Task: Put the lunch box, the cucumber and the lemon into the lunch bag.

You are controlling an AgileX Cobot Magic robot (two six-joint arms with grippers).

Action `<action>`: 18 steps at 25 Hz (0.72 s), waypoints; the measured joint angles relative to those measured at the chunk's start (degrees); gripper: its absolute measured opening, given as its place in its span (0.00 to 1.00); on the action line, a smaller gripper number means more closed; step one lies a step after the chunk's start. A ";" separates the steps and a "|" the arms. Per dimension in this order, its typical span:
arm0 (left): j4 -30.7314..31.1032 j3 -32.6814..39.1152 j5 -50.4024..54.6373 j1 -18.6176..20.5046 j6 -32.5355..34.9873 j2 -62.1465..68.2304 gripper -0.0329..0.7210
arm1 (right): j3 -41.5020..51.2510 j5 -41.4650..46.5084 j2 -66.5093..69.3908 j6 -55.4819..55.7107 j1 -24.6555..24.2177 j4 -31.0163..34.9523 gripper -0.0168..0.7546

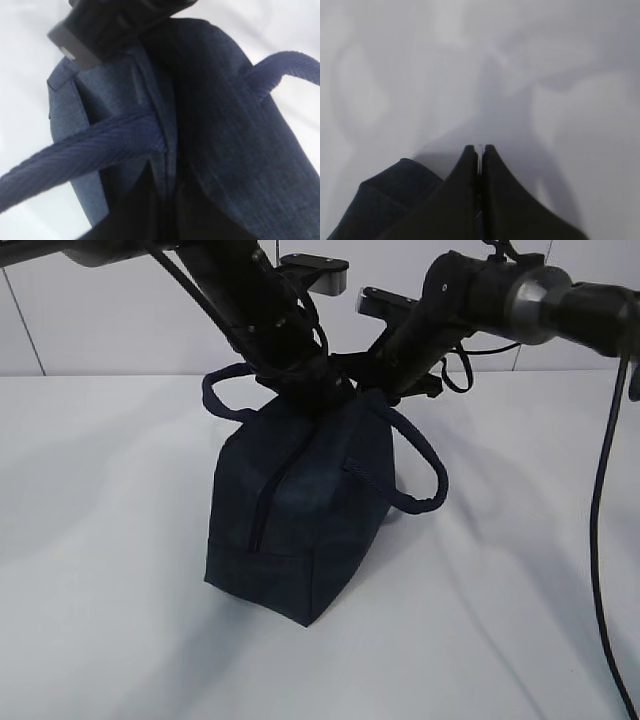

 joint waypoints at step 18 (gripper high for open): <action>-0.22 0.00 1.21 -0.08 0.04 0.00 0.03 | -5.83 6.16 1.09 0.05 0.00 1.34 0.03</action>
